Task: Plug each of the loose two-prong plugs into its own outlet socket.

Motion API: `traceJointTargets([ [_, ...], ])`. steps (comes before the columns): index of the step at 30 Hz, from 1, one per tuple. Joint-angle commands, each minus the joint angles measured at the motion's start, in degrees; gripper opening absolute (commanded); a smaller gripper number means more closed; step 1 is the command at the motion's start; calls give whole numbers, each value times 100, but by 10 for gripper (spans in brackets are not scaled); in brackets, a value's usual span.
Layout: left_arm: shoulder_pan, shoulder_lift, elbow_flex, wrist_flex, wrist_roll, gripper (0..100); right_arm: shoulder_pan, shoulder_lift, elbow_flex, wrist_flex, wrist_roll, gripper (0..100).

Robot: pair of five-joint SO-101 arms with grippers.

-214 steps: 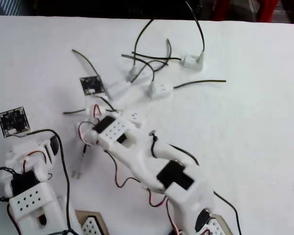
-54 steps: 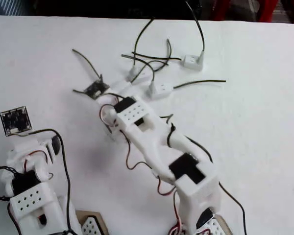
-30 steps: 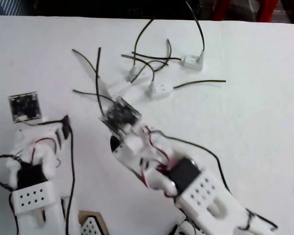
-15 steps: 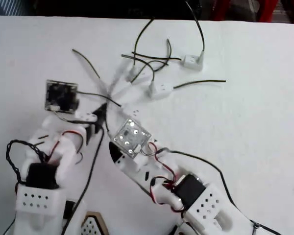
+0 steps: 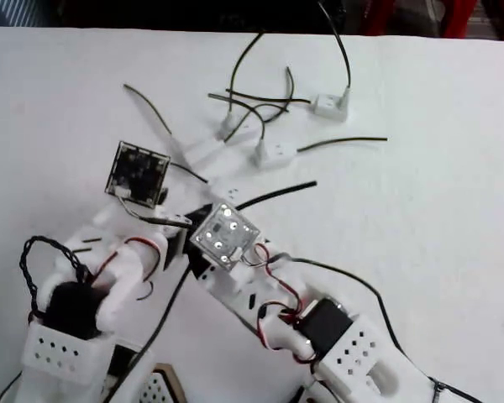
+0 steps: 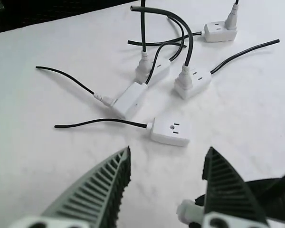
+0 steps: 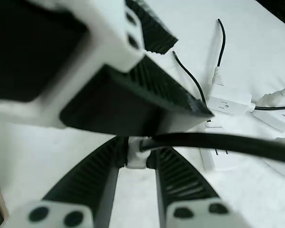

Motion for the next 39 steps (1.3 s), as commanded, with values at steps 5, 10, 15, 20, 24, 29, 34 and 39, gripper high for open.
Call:
traceJointTargets([
  [5,-215,66,-114,-176,-9,251,1270,-171,-114,-716,-281,17],
  [10,-418,1455,-466,-334,18,299,2545,-154,-105,-1640,-1240,17],
  [15,-523,3486,-1582,-176,-114,303,3468,-154,-70,-2176,-2013,17],
  [20,-479,5367,-2752,-53,-800,303,4101,-154,-70,-2413,-2505,17],
  [24,-435,6589,-3596,-35,-220,302,4286,-154,-70,-2457,-2567,17],
  [29,-215,7670,-4387,-35,1204,298,4286,-154,-62,-2457,-2541,17],
  [34,-13,8286,-4897,-26,2154,298,4286,-154,-62,-2457,-2532,17],
  [39,110,8699,-5134,-26,2567,297,4295,-154,-62,-2457,-2532,17],
])
